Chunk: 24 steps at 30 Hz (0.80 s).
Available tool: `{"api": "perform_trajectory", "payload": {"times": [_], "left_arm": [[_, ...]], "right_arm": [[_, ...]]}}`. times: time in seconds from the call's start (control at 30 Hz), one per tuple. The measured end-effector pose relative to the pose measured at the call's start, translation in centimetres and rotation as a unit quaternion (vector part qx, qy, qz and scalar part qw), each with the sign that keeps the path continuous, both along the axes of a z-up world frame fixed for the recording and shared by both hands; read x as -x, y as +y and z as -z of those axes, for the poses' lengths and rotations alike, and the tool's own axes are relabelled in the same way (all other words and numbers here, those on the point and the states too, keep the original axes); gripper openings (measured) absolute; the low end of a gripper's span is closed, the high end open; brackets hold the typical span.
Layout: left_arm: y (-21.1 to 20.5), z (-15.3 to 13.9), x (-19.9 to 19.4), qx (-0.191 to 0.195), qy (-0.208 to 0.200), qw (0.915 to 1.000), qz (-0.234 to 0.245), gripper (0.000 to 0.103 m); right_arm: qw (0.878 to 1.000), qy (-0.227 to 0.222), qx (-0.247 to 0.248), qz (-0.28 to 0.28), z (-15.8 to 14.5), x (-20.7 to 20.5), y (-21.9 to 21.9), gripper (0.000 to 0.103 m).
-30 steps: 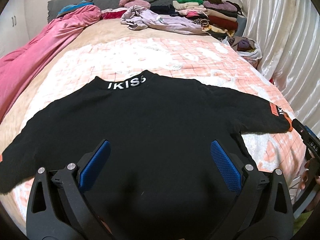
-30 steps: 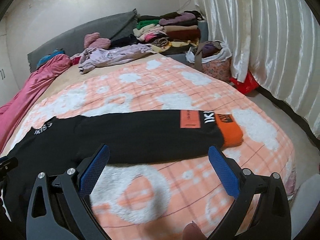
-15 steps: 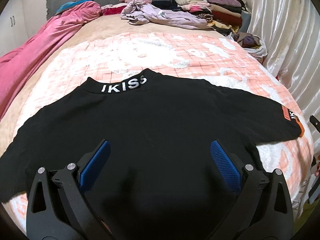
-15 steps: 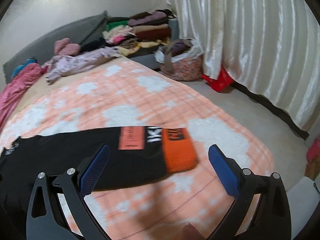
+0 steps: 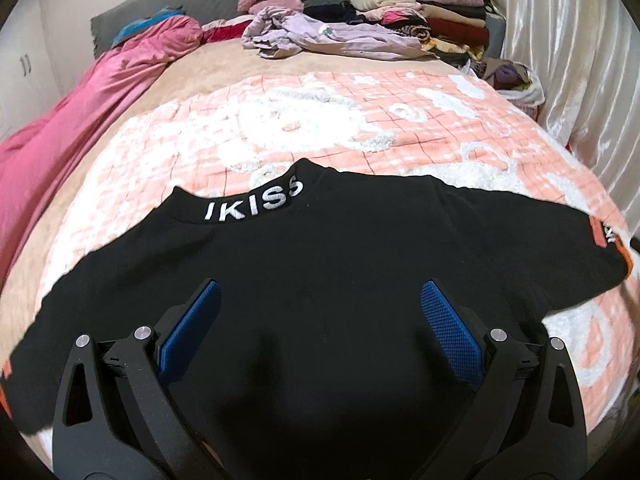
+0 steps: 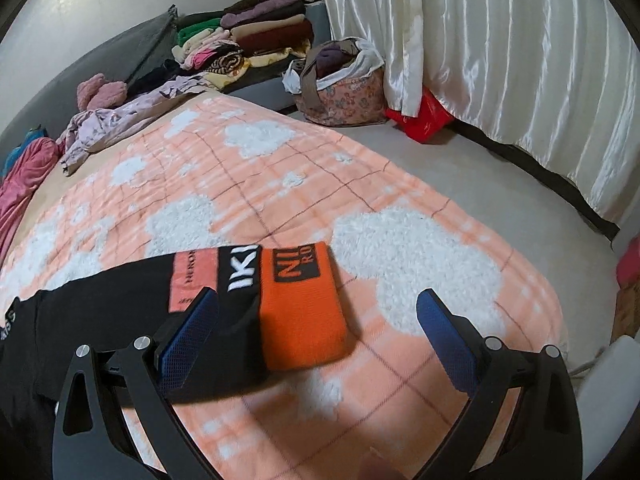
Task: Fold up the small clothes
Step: 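Move the right tool to the orange sleeve cuff and grasp it, then lift the cuff with the right tool and lay it across the shirt body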
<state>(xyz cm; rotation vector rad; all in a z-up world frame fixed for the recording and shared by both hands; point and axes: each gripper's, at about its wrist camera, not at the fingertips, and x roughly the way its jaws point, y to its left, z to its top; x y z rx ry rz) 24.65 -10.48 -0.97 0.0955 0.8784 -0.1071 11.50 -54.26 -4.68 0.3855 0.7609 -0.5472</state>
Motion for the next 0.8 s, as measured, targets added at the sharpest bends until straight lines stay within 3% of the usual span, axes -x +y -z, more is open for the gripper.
{"api": "perform_trajectory", "payload": {"times": [0.07,0.1,0.2,0.4,0.47,0.57,0.8], "left_arm": [[0.1,0.5,-0.4,-0.004,0.002,1.0,-0.002,0.094],[0.2,0.7,-0.7,-0.001,0.005,1.0,-0.004,0.094],[0.7,1.2,-1.0,0.009,0.008,0.9999,-0.011,0.094],[1.6,2.2,-1.6,0.005,0.006,0.9998,-0.017,0.094],[1.9,2.5,-1.7,0.01,0.006,0.9998,-0.018,0.094],[2.4,2.8,-1.6,0.018,0.004,0.9997,-0.018,0.094],[3.4,3.3,-1.5,0.027,0.009,0.9993,-0.023,0.094]], "right_arm": [[1.0,0.009,-0.006,0.001,0.4,-0.6,-0.4,0.097],[1.0,0.012,-0.015,-0.002,0.7,-0.8,-0.6,0.091],[0.999,0.027,-0.031,-0.008,1.5,-1.5,-1.0,0.057],[0.996,0.02,-0.086,-0.012,3.1,-1.8,-2.1,0.04],[0.994,0.008,-0.102,-0.027,2.9,-1.7,-2.1,0.025],[0.995,-0.003,-0.096,-0.041,2.5,-1.4,-1.4,0.013],[0.992,-0.057,-0.093,-0.058,-0.1,-0.2,0.7,0.009]]}}
